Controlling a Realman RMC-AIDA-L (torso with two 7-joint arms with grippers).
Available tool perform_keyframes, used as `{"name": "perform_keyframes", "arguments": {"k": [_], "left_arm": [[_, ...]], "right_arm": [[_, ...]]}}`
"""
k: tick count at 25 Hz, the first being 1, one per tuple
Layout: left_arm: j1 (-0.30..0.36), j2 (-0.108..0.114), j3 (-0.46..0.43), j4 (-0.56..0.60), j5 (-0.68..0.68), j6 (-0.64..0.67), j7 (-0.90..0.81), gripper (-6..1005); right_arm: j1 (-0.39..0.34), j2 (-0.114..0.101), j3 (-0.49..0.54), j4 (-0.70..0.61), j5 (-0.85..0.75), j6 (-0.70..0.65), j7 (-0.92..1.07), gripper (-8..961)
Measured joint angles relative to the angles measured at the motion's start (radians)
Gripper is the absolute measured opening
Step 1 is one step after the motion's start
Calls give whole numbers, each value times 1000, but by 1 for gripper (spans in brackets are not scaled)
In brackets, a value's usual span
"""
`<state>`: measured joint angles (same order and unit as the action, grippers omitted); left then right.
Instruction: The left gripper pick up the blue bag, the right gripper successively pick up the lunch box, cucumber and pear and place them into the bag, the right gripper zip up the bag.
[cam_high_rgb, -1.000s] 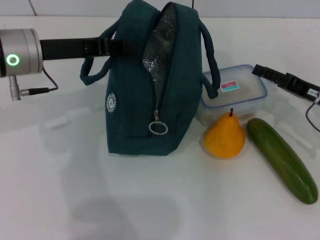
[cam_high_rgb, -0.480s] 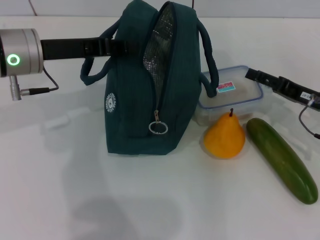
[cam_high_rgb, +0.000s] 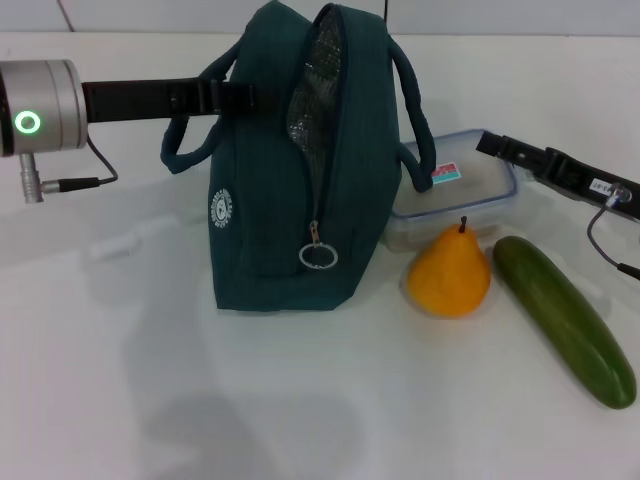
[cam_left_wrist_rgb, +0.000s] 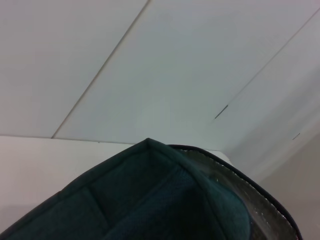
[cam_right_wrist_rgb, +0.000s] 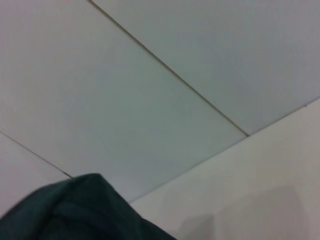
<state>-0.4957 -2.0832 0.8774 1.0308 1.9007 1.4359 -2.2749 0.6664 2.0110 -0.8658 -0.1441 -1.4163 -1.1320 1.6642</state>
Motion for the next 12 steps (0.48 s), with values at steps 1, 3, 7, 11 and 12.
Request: {"name": "perform_keyframes", "arguments": {"k": [1,3,7,11,12], "left_arm": [[0,0,0,0,0,0,0,37],[2,0,0,0,0,0,0,37],[3,0,0,0,0,0,0,37],[5,0,0,0,0,0,5,37],[5,0,0,0,0,0,7,37]], "right_arm": [[-4,0,4,0,2,-13,3,787],[-10,0,7,-5,5,-37,15,786],[-8,0,4,-8,6,-62,32,784],[1,3,0,-7,6,-76,48,783],[1,3,0,-7,6,-76,48,780]]}}
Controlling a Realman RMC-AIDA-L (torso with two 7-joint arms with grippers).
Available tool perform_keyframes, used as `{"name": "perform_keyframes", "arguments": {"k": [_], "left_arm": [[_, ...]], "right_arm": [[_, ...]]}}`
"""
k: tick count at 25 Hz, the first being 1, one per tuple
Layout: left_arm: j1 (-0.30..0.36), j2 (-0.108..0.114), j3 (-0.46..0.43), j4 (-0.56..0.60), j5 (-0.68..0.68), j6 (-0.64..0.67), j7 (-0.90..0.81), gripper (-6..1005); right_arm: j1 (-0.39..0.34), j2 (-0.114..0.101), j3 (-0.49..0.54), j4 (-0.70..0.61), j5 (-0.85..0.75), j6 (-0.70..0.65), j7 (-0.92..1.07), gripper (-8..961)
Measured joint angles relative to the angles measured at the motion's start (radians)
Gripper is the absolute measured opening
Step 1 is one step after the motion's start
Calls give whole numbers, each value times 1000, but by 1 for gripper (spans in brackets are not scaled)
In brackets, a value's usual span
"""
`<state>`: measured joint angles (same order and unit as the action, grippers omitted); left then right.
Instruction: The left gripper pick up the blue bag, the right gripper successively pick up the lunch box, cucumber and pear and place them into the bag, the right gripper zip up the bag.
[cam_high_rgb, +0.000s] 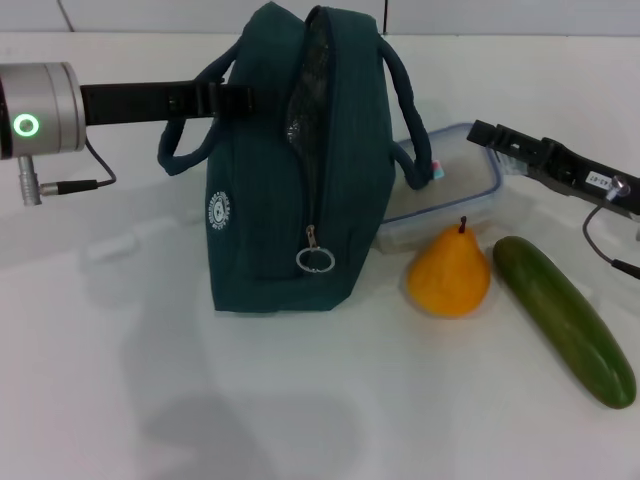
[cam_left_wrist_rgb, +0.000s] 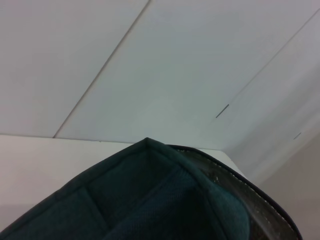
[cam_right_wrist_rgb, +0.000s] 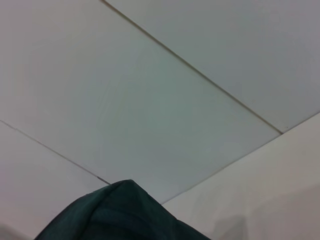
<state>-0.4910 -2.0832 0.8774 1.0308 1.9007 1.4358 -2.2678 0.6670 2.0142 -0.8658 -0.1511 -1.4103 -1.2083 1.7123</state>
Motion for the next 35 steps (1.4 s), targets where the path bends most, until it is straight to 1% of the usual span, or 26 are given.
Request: {"name": "perform_keyframes", "arguments": {"k": [10,17,23,28,34,35], "left_arm": [[-4,0,-3,-21,0,-1,24,37],[-6,0,-4,-35,-7,-2,45,37],[-9,0,-5,-37,-8,-7,58,37],[-9,0,-5,-41,-8,-16,68,37],[-9,-2,-7,-62,-10,-16,85,37],[-9,-2,-7,-62,-10,-17,87,37]], "right_arm": [[22,7,1,-2,1,-15,27,746],[31,8,0,6,0,-9,47,528],[37,9,-1,7,-5,2,54,288],[47,13,0,8,-3,-1,55,210],[35,14,7,15,41,-16,60,196],[33,13,8,16,50,-17,64,179]]}}
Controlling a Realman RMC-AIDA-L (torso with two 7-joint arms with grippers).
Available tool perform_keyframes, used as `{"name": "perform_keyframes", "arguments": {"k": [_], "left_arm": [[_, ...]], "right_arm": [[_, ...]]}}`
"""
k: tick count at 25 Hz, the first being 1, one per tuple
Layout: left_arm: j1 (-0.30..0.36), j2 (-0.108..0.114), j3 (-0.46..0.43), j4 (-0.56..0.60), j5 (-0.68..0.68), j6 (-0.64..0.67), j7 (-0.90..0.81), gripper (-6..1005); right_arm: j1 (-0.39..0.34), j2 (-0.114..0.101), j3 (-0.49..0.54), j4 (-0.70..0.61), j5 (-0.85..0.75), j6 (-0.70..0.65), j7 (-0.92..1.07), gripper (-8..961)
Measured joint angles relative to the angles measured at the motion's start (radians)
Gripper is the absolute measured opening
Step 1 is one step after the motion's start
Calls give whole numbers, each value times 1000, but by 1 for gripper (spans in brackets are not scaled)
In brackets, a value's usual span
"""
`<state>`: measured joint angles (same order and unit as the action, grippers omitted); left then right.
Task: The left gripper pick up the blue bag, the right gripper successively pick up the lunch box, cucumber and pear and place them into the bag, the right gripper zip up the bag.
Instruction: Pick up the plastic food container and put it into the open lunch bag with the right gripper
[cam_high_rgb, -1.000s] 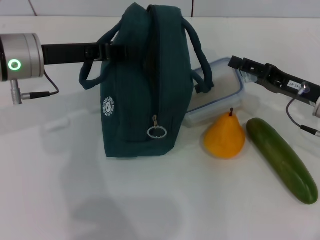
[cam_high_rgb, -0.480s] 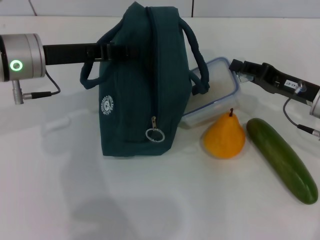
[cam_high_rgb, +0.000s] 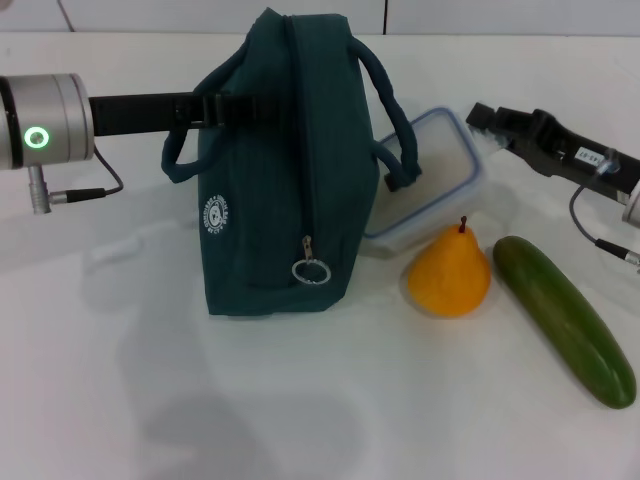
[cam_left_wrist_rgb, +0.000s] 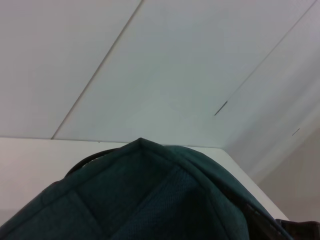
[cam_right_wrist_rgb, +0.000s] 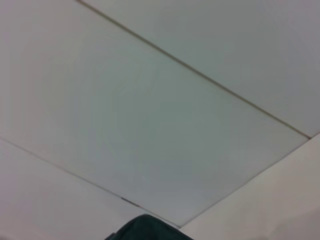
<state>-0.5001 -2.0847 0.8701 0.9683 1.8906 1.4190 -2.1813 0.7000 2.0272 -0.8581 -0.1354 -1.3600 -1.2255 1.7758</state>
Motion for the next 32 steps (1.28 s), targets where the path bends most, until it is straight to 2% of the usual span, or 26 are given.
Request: {"name": "perform_keyframes", "arguments": {"k": [4,14,32], "left_arm": [[0,0,0,-1,-1,-1,2,37],[-1,0,0,-2,-1,-9,10,37],[8,-2,6,-2,-28,-2,11,37]], "right_arm": [[-4,-3,1,2,17,-3,14,109],[-6,-3,0,2,20,-6,36,96],[-119,-12,1,0,158,-68,68,106]]}}
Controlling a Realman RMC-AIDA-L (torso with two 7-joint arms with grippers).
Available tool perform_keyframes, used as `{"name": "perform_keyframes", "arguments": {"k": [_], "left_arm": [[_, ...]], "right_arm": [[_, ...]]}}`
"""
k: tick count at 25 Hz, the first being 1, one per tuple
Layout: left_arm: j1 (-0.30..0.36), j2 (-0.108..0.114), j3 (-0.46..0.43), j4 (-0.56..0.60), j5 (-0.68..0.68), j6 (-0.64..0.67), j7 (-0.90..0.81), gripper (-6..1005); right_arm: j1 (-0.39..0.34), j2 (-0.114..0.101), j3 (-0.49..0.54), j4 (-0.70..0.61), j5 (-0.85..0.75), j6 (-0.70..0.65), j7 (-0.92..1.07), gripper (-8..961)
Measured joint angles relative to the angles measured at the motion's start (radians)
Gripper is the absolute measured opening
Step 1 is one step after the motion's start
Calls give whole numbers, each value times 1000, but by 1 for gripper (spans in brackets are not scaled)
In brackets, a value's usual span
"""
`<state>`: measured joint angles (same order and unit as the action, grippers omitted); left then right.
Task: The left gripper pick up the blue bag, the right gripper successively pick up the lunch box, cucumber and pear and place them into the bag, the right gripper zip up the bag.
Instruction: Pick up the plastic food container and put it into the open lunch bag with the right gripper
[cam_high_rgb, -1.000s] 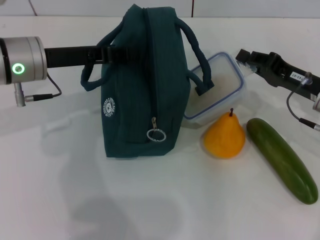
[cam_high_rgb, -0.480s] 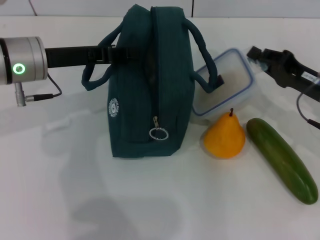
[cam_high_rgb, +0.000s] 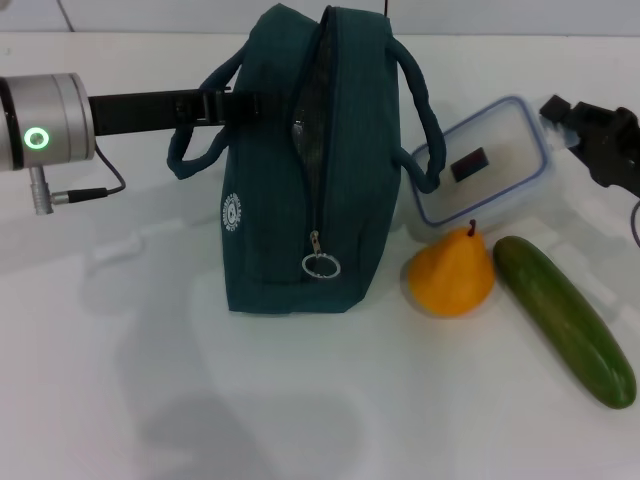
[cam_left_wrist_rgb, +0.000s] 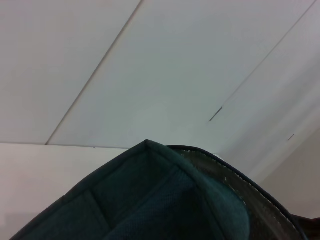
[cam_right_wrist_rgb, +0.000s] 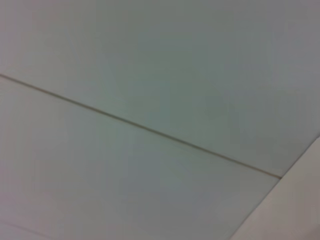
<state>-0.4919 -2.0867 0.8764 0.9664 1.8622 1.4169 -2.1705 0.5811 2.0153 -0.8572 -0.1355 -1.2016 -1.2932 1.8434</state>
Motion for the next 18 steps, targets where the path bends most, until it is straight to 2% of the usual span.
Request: {"name": "perform_keyframes", "arguments": {"k": [10,18], "left_arm": [[1,-1,1,0,-10,2,-1,37],[-5,0,2,0,-11,3,-3,37]], "right_arm": [[-56,-5,3,0,127,-64,15,112],[-63,-13,3,1,201,-135,59,116]]}}
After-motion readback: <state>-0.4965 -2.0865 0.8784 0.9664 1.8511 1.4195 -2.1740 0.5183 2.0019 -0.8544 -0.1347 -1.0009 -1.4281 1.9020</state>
